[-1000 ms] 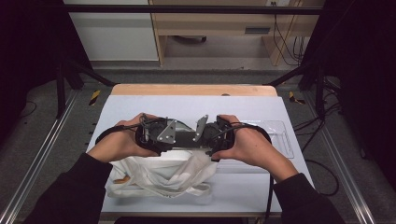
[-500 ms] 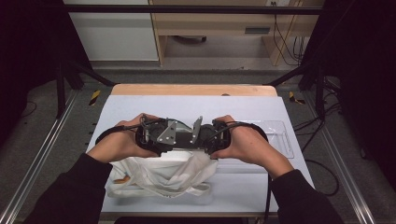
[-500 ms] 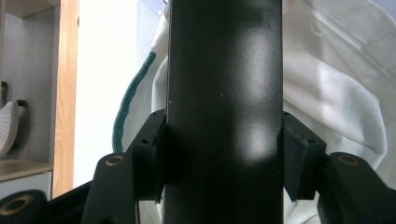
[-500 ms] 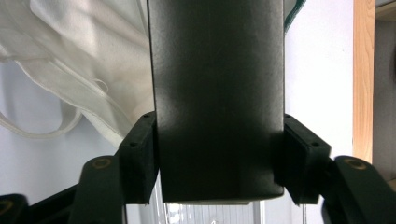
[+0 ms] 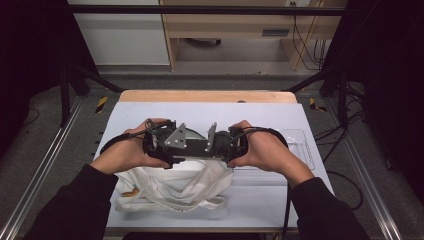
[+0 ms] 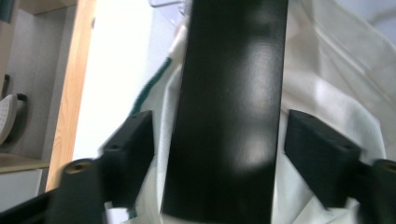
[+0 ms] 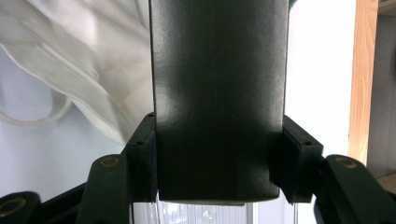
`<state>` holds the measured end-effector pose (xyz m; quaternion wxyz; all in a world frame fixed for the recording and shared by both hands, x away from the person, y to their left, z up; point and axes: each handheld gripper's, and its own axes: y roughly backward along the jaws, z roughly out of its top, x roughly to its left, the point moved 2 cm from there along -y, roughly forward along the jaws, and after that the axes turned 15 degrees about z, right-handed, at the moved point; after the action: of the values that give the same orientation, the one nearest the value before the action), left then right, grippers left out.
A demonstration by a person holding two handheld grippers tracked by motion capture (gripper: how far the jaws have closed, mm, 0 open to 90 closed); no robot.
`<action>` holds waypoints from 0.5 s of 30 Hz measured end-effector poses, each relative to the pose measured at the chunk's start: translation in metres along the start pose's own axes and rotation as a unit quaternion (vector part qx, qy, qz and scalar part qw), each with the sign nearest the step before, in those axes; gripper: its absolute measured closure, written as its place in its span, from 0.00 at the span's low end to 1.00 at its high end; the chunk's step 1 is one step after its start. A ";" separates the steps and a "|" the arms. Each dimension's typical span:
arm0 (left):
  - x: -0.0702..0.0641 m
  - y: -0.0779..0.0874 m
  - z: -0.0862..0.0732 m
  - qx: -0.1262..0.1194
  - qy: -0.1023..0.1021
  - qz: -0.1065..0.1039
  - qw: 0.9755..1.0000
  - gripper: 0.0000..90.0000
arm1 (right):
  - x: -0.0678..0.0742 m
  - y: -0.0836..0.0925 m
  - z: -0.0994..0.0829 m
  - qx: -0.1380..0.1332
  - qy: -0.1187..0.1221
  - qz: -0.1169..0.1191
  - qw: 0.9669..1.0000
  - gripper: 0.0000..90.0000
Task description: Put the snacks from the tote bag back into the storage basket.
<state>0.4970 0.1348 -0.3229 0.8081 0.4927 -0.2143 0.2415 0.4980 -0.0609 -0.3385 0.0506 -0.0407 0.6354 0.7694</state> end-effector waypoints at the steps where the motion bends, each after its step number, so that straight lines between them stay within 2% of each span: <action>1: 0.001 0.002 -0.001 -0.002 0.007 0.003 1.000 0.20 | -0.001 0.000 -0.002 -0.003 -0.001 0.001 1.000 0.48; 5: 0.006 0.007 -0.008 -0.004 0.035 0.016 0.999 0.12 | -0.006 0.002 -0.010 -0.002 -0.009 0.000 1.000 0.48; 7: 0.008 0.009 -0.016 0.005 0.043 0.020 0.999 0.10 | -0.009 0.002 -0.016 -0.003 -0.018 0.003 1.000 0.48; 11: 0.009 0.013 -0.027 0.004 0.061 0.024 0.998 0.09 | -0.014 0.005 -0.029 -0.009 -0.021 0.004 1.000 0.48; 15: 0.008 0.016 -0.039 0.006 0.083 0.037 0.996 0.09 | -0.018 0.008 -0.047 -0.012 -0.033 0.006 0.999 0.48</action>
<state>0.4977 0.1775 -0.3231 0.8108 0.4676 -0.1632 0.3121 0.5151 -0.1086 -0.3370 0.0658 -0.0122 0.6247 0.7780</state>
